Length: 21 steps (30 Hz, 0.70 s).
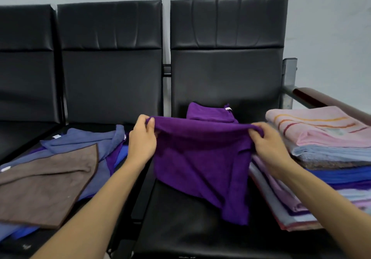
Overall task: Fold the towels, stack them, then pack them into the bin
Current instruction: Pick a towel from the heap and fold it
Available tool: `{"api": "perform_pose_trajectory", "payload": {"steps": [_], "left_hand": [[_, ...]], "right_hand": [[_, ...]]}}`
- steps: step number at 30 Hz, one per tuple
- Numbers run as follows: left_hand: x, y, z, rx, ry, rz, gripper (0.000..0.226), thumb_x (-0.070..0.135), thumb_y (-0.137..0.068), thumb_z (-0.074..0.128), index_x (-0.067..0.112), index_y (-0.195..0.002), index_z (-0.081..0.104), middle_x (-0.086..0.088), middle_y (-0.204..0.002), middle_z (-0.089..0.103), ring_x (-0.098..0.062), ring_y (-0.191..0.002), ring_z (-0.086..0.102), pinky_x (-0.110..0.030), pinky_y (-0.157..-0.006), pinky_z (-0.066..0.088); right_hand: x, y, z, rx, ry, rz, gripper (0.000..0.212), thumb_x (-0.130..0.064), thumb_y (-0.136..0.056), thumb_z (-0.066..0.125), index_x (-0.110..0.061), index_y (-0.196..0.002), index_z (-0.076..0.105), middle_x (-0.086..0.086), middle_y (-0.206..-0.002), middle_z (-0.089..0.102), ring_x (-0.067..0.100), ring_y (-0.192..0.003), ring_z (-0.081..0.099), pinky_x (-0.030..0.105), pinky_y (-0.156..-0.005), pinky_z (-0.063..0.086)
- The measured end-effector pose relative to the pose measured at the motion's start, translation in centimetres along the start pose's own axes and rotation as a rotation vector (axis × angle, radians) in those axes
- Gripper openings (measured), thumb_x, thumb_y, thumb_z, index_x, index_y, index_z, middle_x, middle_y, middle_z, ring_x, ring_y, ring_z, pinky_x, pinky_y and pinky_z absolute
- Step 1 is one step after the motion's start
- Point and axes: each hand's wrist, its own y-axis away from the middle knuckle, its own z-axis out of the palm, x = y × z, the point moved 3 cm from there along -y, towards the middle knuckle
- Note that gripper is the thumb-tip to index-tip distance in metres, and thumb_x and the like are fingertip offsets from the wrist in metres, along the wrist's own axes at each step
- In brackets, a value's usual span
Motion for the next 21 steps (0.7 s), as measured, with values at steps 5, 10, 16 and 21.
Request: {"api": "perform_pose_trajectory", "payload": {"steps": [5, 10, 16, 21], "left_hand": [[5.7, 1.2, -0.3, 0.075, 0.298, 0.301, 0.022, 0.026, -0.102, 0.041, 0.017, -0.114, 0.057, 0.017, -0.111, 0.063, -0.005, -0.099, 0.061, -0.033, -0.09, 0.05], [6.9, 2.9, -3.6, 0.134, 0.324, 0.514, 0.024, 0.02, -0.103, 0.042, 0.018, -0.12, 0.057, 0.0, -0.114, 0.063, -0.015, -0.099, 0.061, -0.034, -0.088, 0.048], [5.7, 3.2, -5.3, 0.045, 0.337, 0.389, 0.018, 0.021, -0.098, 0.048, 0.031, -0.087, 0.058, 0.013, -0.067, 0.063, 0.001, -0.058, 0.056, -0.015, -0.056, 0.047], [3.3, 2.5, -5.1, -0.104, -0.105, 0.228, 0.019, 0.028, -0.094, 0.057, 0.027, -0.076, 0.063, 0.005, -0.064, 0.066, -0.005, -0.06, 0.059, -0.028, -0.059, 0.046]], "right_hand": [[-6.7, 0.6, -4.0, 0.311, -0.012, -0.438, 0.02, 0.004, -0.091, 0.048, -0.013, -0.094, 0.056, -0.013, -0.084, 0.057, -0.012, -0.074, 0.051, 0.005, -0.07, 0.037], [-7.9, 2.5, -5.3, 0.218, -0.012, -0.546, 0.035, 0.009, -0.09, 0.048, -0.024, -0.092, 0.057, -0.023, -0.084, 0.061, -0.006, -0.08, 0.055, 0.01, -0.073, 0.041], [-7.4, 3.7, -4.8, -0.225, 0.04, -0.504, 0.026, -0.002, -0.086, 0.052, -0.025, -0.086, 0.062, -0.02, -0.085, 0.064, -0.006, -0.081, 0.057, 0.008, -0.075, 0.041], [-5.1, 4.6, -3.1, -0.829, -0.147, 0.061, 0.011, 0.002, -0.089, 0.055, -0.005, -0.092, 0.063, 0.001, -0.084, 0.067, 0.009, -0.082, 0.061, 0.017, -0.071, 0.049]]}}
